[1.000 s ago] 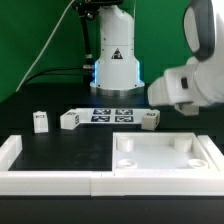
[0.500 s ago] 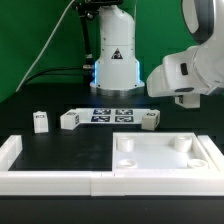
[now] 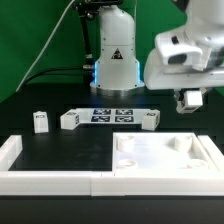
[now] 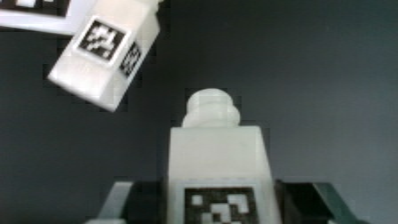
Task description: Assemble one leg
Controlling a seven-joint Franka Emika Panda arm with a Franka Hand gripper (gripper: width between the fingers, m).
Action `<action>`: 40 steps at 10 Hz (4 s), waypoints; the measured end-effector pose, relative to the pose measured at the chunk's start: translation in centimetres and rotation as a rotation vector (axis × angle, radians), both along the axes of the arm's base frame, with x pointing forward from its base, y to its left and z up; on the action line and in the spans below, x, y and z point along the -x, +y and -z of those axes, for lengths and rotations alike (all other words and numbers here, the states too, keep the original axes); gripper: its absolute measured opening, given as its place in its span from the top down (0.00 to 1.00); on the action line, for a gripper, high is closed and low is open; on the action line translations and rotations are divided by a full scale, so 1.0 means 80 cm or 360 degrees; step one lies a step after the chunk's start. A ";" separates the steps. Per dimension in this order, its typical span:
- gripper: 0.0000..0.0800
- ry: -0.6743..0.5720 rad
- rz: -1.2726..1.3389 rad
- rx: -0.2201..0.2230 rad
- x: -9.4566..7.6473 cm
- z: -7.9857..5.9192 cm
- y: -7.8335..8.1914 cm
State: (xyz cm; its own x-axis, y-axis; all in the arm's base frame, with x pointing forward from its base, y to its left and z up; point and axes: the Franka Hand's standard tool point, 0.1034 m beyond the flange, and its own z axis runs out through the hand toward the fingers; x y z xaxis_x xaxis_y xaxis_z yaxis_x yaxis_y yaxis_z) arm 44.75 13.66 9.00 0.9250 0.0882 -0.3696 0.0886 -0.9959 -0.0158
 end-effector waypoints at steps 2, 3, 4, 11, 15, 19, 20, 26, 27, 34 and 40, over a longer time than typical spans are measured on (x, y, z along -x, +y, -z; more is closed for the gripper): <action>0.64 -0.0259 0.0034 -0.0036 -0.018 -0.014 -0.006; 0.64 -0.0472 0.0034 -0.0080 -0.028 -0.013 0.000; 0.64 -0.0621 0.0029 -0.0110 -0.023 -0.011 0.002; 0.64 -0.1077 -0.0254 -0.0204 -0.116 -0.017 -0.028; 0.64 -0.1084 -0.0254 -0.0206 -0.116 -0.015 -0.026; 0.64 -0.1101 -0.0292 -0.0209 -0.175 -0.016 -0.037; 0.64 -0.1106 -0.0306 -0.0212 -0.187 -0.014 -0.036; 0.64 -0.1105 -0.0314 -0.0226 -0.210 0.012 -0.030; 0.64 -0.1117 -0.0313 -0.0228 -0.209 0.013 -0.027; 0.64 -0.1292 -0.0308 -0.0232 -0.197 0.034 -0.022; 0.22 -0.1309 -0.0317 -0.0231 -0.196 0.034 -0.022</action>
Offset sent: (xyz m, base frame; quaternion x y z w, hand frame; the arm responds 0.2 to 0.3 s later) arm 0.0000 0.0000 0.0000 0.0000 0.2667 0.0000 0.9638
